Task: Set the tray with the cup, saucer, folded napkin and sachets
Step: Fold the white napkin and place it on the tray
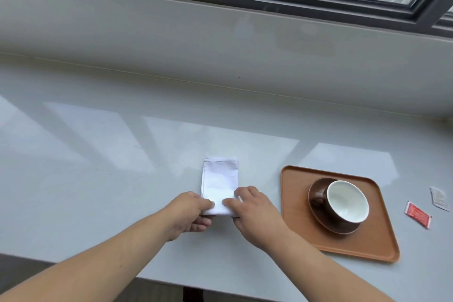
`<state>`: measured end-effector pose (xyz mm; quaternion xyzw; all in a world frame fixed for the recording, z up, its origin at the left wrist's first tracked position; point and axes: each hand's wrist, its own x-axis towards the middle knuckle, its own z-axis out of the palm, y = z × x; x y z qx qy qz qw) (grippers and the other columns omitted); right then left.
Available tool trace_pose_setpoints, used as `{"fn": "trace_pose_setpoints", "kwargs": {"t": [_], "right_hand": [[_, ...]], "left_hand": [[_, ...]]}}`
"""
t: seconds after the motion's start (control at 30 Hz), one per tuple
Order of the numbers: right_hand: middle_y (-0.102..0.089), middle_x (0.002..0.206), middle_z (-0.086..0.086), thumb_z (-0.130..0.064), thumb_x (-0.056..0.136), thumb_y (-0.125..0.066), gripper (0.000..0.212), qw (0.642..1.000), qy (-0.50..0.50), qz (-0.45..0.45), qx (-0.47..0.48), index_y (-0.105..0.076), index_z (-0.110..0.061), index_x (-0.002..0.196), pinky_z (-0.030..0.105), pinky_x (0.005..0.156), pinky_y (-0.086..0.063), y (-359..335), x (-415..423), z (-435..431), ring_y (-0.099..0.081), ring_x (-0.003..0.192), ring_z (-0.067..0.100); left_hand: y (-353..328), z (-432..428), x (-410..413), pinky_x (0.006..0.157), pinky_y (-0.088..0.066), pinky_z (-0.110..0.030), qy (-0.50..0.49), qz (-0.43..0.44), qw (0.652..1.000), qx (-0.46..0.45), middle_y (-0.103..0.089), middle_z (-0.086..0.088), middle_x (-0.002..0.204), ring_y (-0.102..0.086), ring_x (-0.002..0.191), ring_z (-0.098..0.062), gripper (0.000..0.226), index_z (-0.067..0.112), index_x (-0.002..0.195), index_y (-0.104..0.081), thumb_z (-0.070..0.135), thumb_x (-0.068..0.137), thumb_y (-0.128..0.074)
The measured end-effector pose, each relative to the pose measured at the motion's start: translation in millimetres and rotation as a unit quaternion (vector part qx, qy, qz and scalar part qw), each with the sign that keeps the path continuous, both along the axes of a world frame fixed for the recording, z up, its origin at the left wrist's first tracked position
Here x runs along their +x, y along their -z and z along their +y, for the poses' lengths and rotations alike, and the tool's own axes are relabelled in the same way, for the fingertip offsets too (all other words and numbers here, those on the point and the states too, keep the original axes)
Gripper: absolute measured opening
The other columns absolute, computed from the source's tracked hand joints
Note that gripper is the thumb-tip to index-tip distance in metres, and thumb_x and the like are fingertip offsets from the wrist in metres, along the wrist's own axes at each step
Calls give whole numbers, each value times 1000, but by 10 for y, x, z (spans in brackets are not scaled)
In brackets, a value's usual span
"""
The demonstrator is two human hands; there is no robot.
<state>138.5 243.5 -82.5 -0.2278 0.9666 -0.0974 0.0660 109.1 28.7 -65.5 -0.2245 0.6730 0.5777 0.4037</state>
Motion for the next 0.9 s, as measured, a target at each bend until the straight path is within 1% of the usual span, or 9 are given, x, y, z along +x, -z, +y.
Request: {"fn": "trace_pose_setpoints", "kwargs": {"t": [0.07,0.13,0.17,0.2,0.3,0.43,0.6,0.73,0.9], "right_hand": [[-58,112,1,-20,92,-48,31,1000,-10,-20,-17,-63,-26,119,41,81,-48,-6,-39,-21,-51,98,28],[-59,111,-3,-19,93,-47,32,999,-5,-37,-36,-65,-28,118,38,82,-47,-6,-71,-27,-50,98,25],[-60,111,-4,-19,93,-47,32,998,-2,-47,-46,-65,-29,118,37,83,-47,-3,-86,-26,-49,99,23],[-61,111,-6,-19,94,-47,32,997,0,-59,-57,-65,-29,118,36,83,-47,-4,-105,-25,-49,100,22],[-64,109,-10,-21,94,-49,28,989,33,-105,-98,-66,-31,114,34,81,-48,-38,-174,-23,-51,100,16],[-65,85,-10,-29,91,-55,11,953,139,-193,-190,-65,-33,92,27,61,-43,-89,-355,-31,-55,73,6],[-54,66,-8,-35,90,-63,11,901,240,-242,-269,-61,-27,83,27,53,-38,-48,-670,-62,-46,54,5],[-52,65,-11,-31,93,-64,12,884,276,-238,-293,-60,-25,84,27,56,-39,28,-904,-98,-46,57,5],[-50,67,-10,-32,97,-61,25,881,301,-232,-283,-49,-29,76,25,53,-32,106,-1155,-150,-45,58,7]], "left_hand": [[28,-64,-23,56,-54,-32,39,27,998,-40,-73,-9,77,-62,56,-22,24,12,97,-58,35,97,-63],[93,-146,-65,61,-55,-36,107,110,975,-162,-74,-6,80,-68,59,-25,15,23,102,-54,38,99,-52],[130,-203,-101,64,-55,-37,165,160,947,-223,-73,-2,83,-69,66,-24,11,31,108,-52,33,99,-46],[169,-256,-136,64,-52,-37,233,206,912,-268,-70,3,87,-67,72,-22,24,40,116,-50,27,99,-41],[225,-347,-240,67,-47,-32,384,243,841,-293,-60,10,107,-59,85,-14,56,55,136,-43,18,94,-41],[285,-356,-352,67,-49,-24,372,204,878,-222,-65,14,89,-61,77,-5,42,54,117,-57,34,82,-67],[369,-264,-519,60,-45,-23,264,185,935,-149,-68,15,78,-63,64,-3,14,41,101,-68,49,90,-67],[445,-222,-656,60,-45,-27,234,174,943,-158,-70,10,69,-57,52,-1,34,28,77,-64,53,98,-56],[483,-215,-870,60,-45,-28,245,172,941,-156,-77,10,69,-55,47,1,45,24,72,-64,53,101,-47]]}}
